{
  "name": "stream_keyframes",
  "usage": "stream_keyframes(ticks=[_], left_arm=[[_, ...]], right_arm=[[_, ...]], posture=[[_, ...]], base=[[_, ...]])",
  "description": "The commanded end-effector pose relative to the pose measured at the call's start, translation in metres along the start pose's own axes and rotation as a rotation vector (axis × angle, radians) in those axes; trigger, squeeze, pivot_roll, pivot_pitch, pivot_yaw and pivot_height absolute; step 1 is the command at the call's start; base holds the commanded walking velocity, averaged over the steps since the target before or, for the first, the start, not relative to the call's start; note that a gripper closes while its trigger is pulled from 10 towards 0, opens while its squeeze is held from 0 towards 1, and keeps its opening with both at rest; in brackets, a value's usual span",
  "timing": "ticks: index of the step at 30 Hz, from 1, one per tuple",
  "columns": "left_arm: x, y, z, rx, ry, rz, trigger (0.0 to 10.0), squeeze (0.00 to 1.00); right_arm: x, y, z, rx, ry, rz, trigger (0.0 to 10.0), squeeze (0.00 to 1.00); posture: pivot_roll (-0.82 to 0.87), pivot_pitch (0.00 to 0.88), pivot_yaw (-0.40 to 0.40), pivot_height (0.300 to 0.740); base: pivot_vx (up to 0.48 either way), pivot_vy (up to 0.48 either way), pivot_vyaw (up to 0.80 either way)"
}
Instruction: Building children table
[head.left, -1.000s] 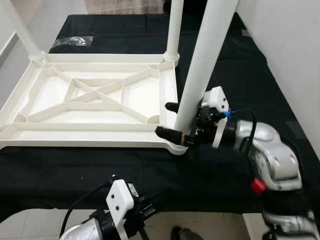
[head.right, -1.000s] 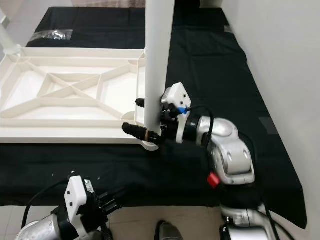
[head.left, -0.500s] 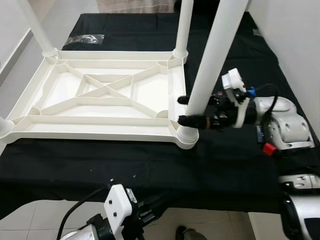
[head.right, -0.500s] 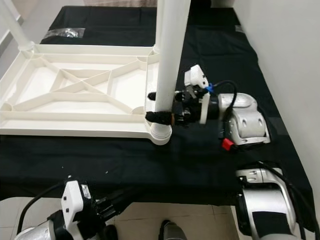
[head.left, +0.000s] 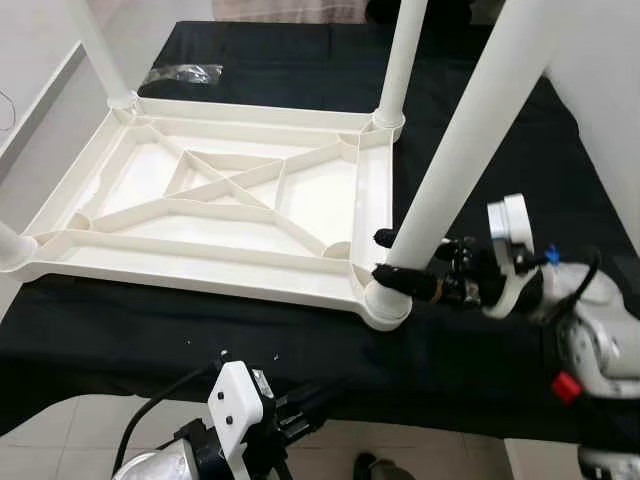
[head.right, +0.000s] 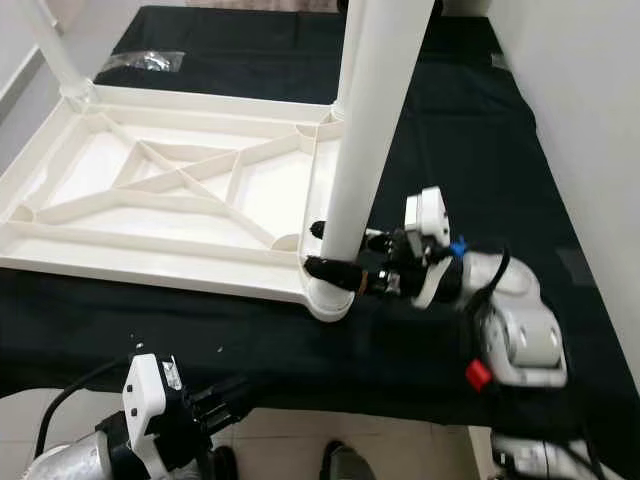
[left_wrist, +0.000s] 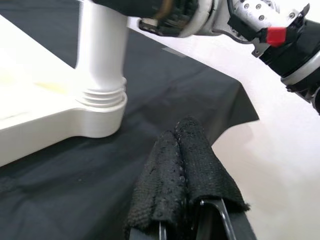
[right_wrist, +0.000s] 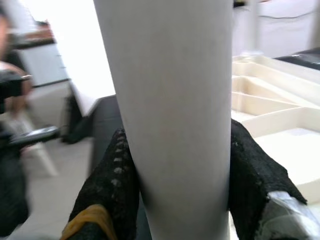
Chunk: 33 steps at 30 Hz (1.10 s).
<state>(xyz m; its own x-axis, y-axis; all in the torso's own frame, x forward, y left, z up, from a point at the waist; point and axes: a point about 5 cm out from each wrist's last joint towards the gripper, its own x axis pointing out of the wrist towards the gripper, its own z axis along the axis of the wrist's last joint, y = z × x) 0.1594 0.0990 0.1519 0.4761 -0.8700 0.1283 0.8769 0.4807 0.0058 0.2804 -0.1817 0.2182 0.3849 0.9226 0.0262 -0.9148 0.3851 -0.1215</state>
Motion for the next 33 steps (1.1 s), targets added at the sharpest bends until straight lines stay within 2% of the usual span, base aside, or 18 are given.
stream_keyframes(ticks=[1,2,3,4,5,7,15,16,17,18,19,20,22,23,26,28,32,33], left_arm=[[-0.003,-0.002,-0.004,-0.02,0.012,-0.013,10.0,0.0],[-0.003,-0.001,-0.005,-0.016,0.013,-0.009,10.0,0.0],[-0.003,0.0,-0.005,-0.012,0.013,-0.004,10.0,0.0],[-0.003,0.001,-0.005,-0.009,0.011,0.001,10.0,0.0],[-0.003,0.001,-0.005,-0.009,0.011,0.001,10.0,0.0],[-0.002,0.004,-0.005,-0.004,0.008,0.006,10.0,0.0],[0.001,0.006,-0.007,0.001,0.004,0.003,10.0,0.0],[0.002,0.006,-0.007,0.003,0.002,0.003,10.0,0.0],[0.002,0.006,-0.007,0.003,0.002,0.003,10.0,0.0],[0.002,0.006,-0.007,0.005,-0.001,0.005,10.0,0.0],[0.002,0.006,-0.006,0.007,-0.004,0.006,10.0,0.0],[0.002,0.006,-0.006,0.009,-0.007,0.008,10.0,0.0],[0.003,0.006,-0.006,0.01,-0.01,0.012,10.0,0.0],[0.003,0.006,-0.006,0.01,-0.01,0.012,10.0,0.0],[0.003,0.005,-0.005,0.007,-0.012,0.01,10.0,0.0],[0.004,0.004,-0.005,0.006,-0.013,0.007,10.0,0.0],[0.004,0.003,-0.004,0.005,-0.015,0.007,10.0,0.0],[0.004,0.002,-0.003,0.005,-0.016,0.007,10.0,0.0]], right_arm=[[-0.015,-0.01,-0.04,0.129,0.179,-0.233,0.0,0.0],[-0.033,-0.024,-0.058,0.045,0.407,-0.762,0.0,0.0],[-0.051,-0.015,-0.059,0.03,0.441,-1.122,0.0,0.0],[-0.044,0.007,-0.059,-0.003,0.485,-1.16,0.0,0.0],[-0.044,0.007,-0.059,-0.003,0.485,-1.16,0.0,0.0],[-0.01,0.039,-0.055,0.06,0.419,-1.019,0.0,0.0],[0.019,0.042,-0.054,0.11,0.379,-0.943,0.0,0.0],[0.022,0.039,-0.052,0.109,0.375,-0.933,8.5,0.0],[0.022,0.039,-0.052,0.109,0.375,-0.933,8.5,0.0],[0.03,0.037,-0.046,0.103,0.346,-0.912,10.0,0.0],[0.035,0.036,-0.041,0.098,0.327,-0.902,10.0,0.0],[0.047,0.035,-0.03,0.165,0.235,-0.782,10.0,1.0],[0.064,0.032,-0.006,0.22,0.067,-0.534,10.0,1.0],[0.064,0.032,-0.006,0.22,0.067,-0.534,10.0,1.0],[0.071,0.031,0.032,0.168,-0.075,-0.206,10.0,1.0],[0.067,0.029,0.042,0.072,-0.065,-0.067,10.0,1.0],[0.058,0.021,0.038,0.001,0.014,0.044,10.0,1.0],[0.053,0.017,0.036,-0.022,0.056,0.097,10.0,0.81]], posture=[[0.03,0.237,-0.018,0.74],[0.02,0.228,-0.03,0.74],[0.01,0.231,-0.037,0.74],[0.01,0.231,-0.037,0.74],[0.01,0.231,-0.037,0.74],[0.0,0.231,-0.027,0.74],[0.01,0.21,-0.037,0.74],[0.0,0.217,-0.042,0.74],[0.0,0.217,-0.042,0.74],[0.0,0.218,-0.044,0.74],[0.0,0.22,-0.045,0.74],[0.01,0.222,-0.046,0.74],[0.01,0.226,-0.042,0.74],[0.01,0.226,-0.042,0.74],[0.02,0.23,-0.043,0.74],[0.02,0.23,-0.042,0.74],[0.03,0.241,-0.039,0.74],[0.03,0.243,-0.039,0.74]], base=[[0.0,0.0,0.0],[0.0,0.0,0.0],[0.0,0.0,0.0],[0.0,0.0,0.0],[0.0,0.0,0.0],[0.0,0.0,0.0],[0.0,0.0,0.0],[0.0,0.0,0.0],[0.0,0.0,0.0],[0.0,0.0,0.0],[0.0,0.0,0.0],[0.0,0.0,0.0],[0.0,0.0,0.0],[0.0,0.0,0.0],[0.0,0.0,0.0],[0.0,0.0,0.0],[0.0,0.0,0.0],[0.0,0.0,0.0]])
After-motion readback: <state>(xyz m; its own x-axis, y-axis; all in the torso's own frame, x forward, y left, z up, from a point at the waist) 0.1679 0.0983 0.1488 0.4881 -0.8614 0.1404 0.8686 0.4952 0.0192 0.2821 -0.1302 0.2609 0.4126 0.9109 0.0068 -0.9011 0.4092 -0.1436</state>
